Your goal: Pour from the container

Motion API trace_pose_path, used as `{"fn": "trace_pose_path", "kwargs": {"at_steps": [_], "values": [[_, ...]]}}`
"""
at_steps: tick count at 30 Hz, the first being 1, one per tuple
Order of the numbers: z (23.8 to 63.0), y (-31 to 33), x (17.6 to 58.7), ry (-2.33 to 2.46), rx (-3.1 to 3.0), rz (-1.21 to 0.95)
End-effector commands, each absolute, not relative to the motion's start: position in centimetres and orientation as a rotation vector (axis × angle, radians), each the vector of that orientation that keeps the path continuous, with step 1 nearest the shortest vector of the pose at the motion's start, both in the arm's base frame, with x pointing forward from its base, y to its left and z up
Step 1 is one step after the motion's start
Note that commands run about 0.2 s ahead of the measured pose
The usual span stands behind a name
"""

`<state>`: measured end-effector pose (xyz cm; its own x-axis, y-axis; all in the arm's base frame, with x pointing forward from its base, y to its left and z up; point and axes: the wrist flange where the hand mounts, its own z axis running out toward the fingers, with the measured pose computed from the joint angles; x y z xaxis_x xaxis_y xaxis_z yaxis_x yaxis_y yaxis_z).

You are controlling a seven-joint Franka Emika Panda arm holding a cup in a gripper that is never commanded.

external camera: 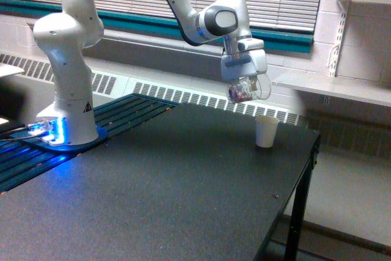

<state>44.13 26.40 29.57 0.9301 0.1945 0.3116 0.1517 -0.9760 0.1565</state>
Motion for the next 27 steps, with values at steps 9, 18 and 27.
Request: {"fn": "trace_pose_path", "kwargs": {"at_steps": [9,18,27], "values": [[27.7,27.6,44.0,0.357,2.932,0.455],[26.6,28.2,45.9,0.372,2.918,0.429],[26.4,28.6,48.3,0.336,2.922,0.431]]}}
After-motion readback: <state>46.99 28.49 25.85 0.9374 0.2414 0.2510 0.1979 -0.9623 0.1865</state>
